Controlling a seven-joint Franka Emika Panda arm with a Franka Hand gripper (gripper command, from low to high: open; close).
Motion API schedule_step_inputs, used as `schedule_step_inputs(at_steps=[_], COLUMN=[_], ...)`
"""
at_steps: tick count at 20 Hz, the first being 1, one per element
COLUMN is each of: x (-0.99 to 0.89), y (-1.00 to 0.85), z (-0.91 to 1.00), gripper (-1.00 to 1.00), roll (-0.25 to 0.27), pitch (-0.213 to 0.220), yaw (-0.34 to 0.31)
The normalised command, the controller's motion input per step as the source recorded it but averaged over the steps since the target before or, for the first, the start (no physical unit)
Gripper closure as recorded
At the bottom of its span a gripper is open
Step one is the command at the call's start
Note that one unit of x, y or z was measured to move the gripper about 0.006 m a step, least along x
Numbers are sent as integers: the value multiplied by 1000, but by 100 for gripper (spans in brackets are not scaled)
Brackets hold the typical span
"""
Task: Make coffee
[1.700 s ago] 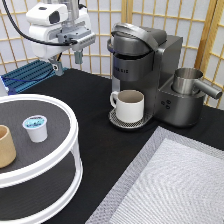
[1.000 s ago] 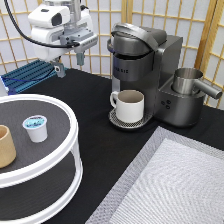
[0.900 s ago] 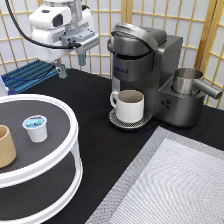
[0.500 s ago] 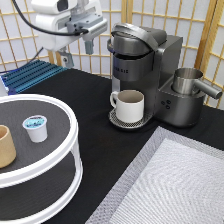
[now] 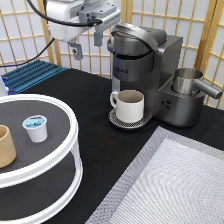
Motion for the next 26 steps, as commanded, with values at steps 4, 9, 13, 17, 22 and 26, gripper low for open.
schedule_step_inputs(at_steps=[4, 9, 13, 17, 22, 26], x=[667, 318, 42, 0, 0, 0], y=[0, 9, 176, 416, 537, 676], z=[351, 42, 0, 319, 493, 563], gripper=[-100, -100, -100, -100, -100, -100], roll=[166, 201, 173, 68, 11, -41], pitch=[89, 19, 6, -3, -45, -82], yaw=[-3, -26, -19, -37, -60, -85])
